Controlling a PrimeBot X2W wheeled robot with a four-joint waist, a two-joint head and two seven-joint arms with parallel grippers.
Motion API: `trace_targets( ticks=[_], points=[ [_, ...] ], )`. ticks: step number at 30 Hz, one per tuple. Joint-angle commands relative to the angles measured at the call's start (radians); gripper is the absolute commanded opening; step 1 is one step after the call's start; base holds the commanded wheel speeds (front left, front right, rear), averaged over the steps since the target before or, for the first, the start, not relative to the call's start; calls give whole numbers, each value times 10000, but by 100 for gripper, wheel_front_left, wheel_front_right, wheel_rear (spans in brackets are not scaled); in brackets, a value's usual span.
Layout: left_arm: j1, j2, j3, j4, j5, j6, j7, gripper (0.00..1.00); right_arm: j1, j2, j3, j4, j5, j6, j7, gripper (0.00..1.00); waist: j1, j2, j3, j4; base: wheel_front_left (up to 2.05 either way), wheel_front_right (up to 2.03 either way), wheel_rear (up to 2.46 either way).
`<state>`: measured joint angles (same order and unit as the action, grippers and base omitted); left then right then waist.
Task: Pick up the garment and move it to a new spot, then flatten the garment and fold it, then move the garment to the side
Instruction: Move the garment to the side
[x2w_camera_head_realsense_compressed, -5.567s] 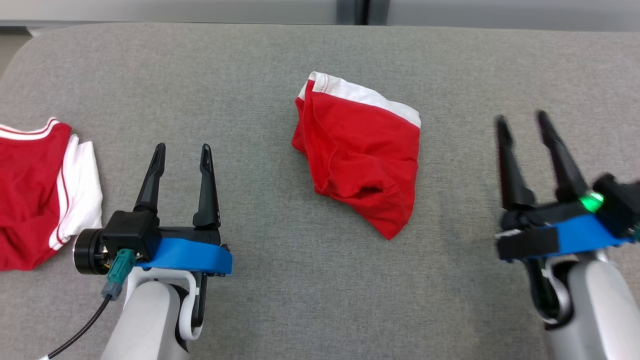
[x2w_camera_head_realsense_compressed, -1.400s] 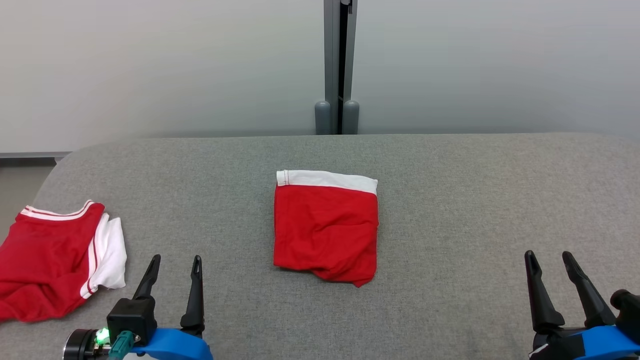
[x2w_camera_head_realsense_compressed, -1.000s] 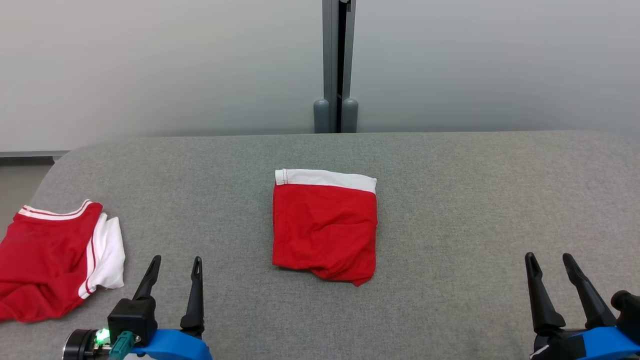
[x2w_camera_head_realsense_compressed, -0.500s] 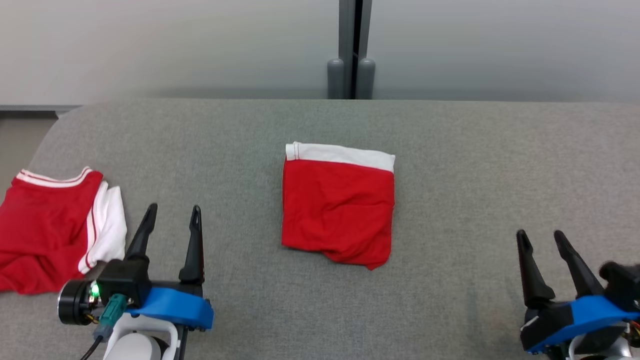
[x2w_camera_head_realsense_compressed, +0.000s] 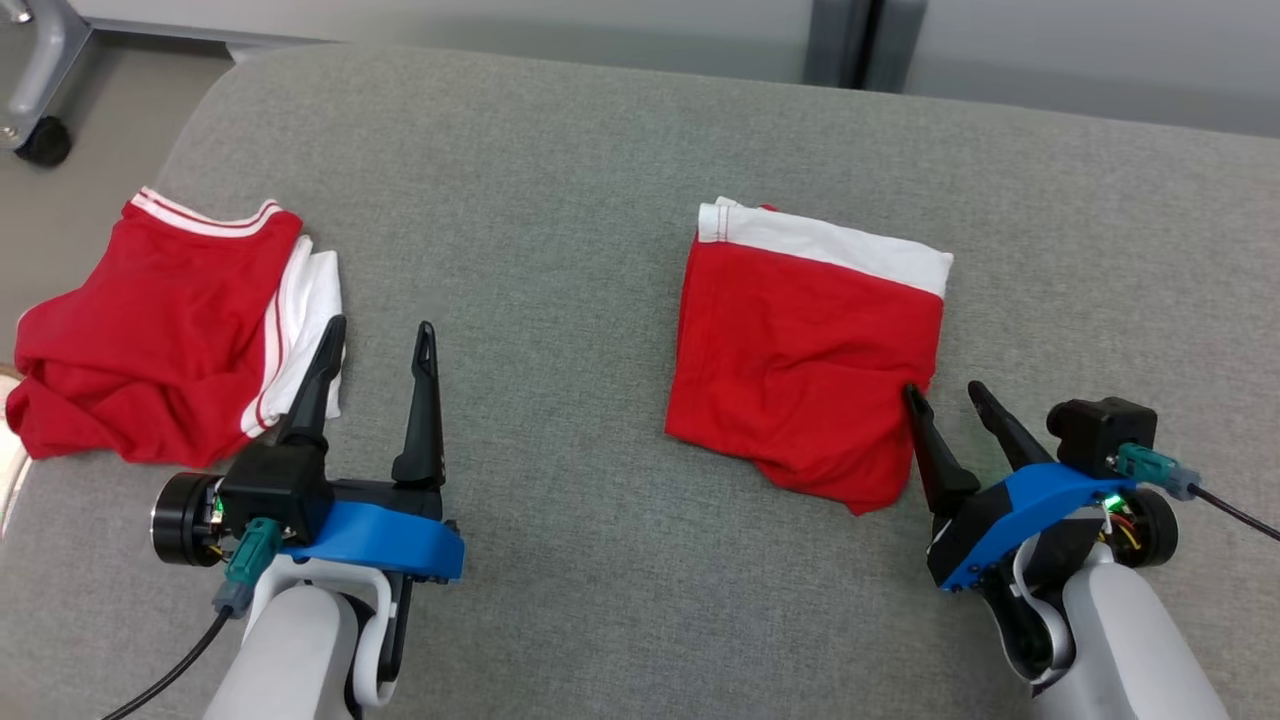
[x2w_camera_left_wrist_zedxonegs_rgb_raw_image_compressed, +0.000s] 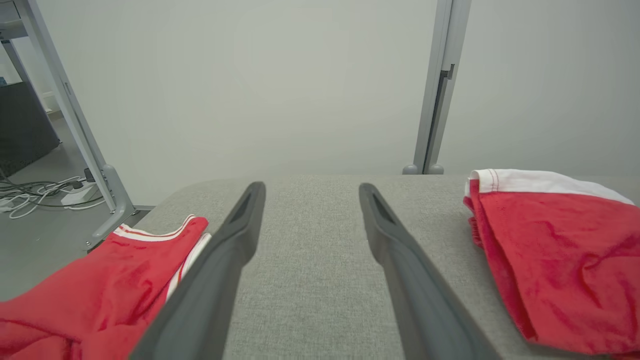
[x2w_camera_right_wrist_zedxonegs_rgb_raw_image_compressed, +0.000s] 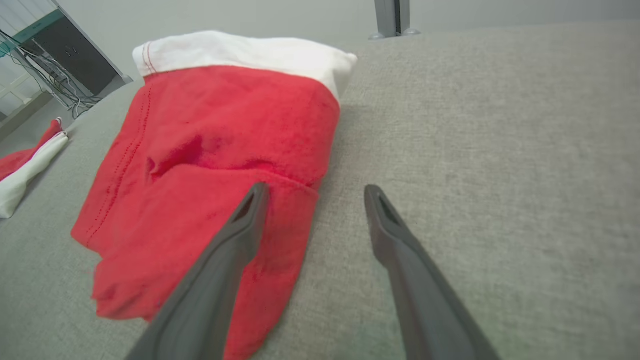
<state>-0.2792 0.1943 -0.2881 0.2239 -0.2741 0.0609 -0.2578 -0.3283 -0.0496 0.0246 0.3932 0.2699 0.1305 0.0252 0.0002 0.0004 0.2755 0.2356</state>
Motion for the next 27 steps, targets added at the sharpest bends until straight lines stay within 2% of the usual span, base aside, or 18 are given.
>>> trace_targets(
  ticks=[1, 5, 6, 8, 14, 21, 27],
  points=[
    [-255, -55, -6, 44, 51, -55, -61, 100, -308, -35, 5, 344, 49, 5, -90, 100, -2, -4, 148, 185, 0, 0, 0],
    [-352, -146, 45, 129, 133, -97, -81, 100, -713, -30, 203, 1177, 219, 5, -198, 100, -2, -4, 179, 250, 0, 0, 0],
    [-385, -165, 74, 98, 140, -111, -84, 100, -800, -30, 272, 1347, 274, 5, -211, 73, -2, -4, 183, 245, 0, 0, 0],
    [-391, -221, 112, 39, 203, -136, -86, 100, -943, -50, 372, 1655, 434, 5, -255, 1, -2, -4, 179, 222, 0, 0, 0],
    [-288, -322, 219, -43, 386, -224, -82, 100, -1240, -258, 622, 2221, 751, 5, -543, 0, -2, -4, 138, 162, 0, 0, 0],
    [-197, -358, 159, -106, 649, -340, -84, 100, -1308, -541, 889, 2326, 1060, 3, -966, 0, -2, -4, 140, -74, 0, 0, 0],
    [-72, -358, 164, -263, 806, -365, -83, 100, -1126, -979, 1014, 2313, 1319, 2, -1184, 0, -2, -4, 202, -707, 0, 0, 0]
  ],
)
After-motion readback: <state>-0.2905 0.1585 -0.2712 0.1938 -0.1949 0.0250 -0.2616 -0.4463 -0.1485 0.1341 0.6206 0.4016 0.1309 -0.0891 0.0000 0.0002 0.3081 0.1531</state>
